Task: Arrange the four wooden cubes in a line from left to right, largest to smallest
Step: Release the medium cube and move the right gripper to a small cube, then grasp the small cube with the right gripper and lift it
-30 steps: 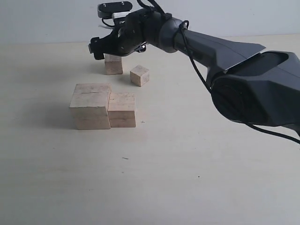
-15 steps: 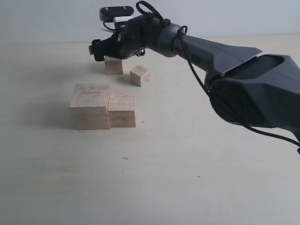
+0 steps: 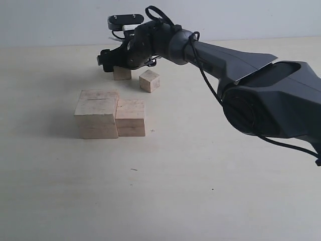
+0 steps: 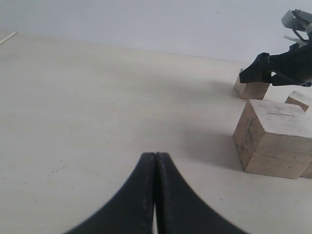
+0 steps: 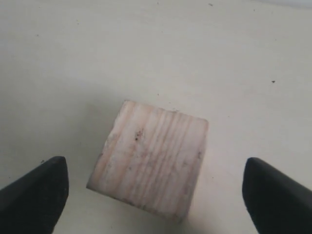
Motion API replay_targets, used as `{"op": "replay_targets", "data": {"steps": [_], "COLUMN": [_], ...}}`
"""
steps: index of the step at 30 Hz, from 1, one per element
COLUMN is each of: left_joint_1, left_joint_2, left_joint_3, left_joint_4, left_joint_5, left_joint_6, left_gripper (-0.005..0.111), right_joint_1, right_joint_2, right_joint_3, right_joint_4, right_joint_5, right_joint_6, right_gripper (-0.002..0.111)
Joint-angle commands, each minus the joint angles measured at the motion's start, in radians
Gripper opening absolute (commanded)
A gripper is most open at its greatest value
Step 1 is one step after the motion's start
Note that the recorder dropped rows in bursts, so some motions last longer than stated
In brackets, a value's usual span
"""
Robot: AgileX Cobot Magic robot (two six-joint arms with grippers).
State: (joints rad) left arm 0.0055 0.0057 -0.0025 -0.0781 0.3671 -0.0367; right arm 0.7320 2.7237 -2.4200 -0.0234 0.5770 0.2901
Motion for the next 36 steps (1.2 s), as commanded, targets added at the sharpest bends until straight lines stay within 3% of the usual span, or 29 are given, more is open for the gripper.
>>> {"op": "replay_targets", "data": {"steps": [1,3,5,10,13,25,31,36], "left_joint_1": [-0.006,-0.006,-0.006,-0.006,-0.006,-0.006,-0.006,-0.006], "left_joint_2": [-0.006,-0.006,-0.006,-0.006,-0.006,-0.006,-0.006,-0.006], "left_joint_3": [0.003,0.003,0.003,0.003,0.003,0.003,0.003,0.003], "left_joint_4": [-0.009,-0.009,-0.009,-0.009,-0.009,-0.009,-0.009,-0.009], "left_joint_5": [-0.011,-0.011,-0.011,-0.011,-0.011,-0.011,-0.011,-0.011], "left_joint_6": [0.001,0.001,0.001,0.001,0.001,0.001,0.001,0.001], "left_gripper": [0.0,0.0,0.0,0.0,0.0,0.0,0.0,0.0], "right_joint_1": [0.0,0.0,0.0,0.0,0.0,-0.01,-0.019,-0.079], "right_joint_2": [-0.002,-0.002,-0.004,-0.032,-0.079,-0.308,-0.39,-0.5], "right_joint_3": [-0.01,-0.01,-0.01,-0.01,-0.01,-0.01,-0.008,0.133], "right_joint_4": [-0.002,-0.002,-0.002,0.023,0.023,0.054,0.36,0.488], "right_joint_5": [0.019,0.019,0.019,0.053,0.091,0.407,0.623,0.644], "right_joint_6": [0.0,0.0,0.0,0.002,-0.001,-0.39,-0.707,-0.913], "right_gripper": [0.086,0.082,0.07,0.019,0.0,0.0,0.0,0.0]}}
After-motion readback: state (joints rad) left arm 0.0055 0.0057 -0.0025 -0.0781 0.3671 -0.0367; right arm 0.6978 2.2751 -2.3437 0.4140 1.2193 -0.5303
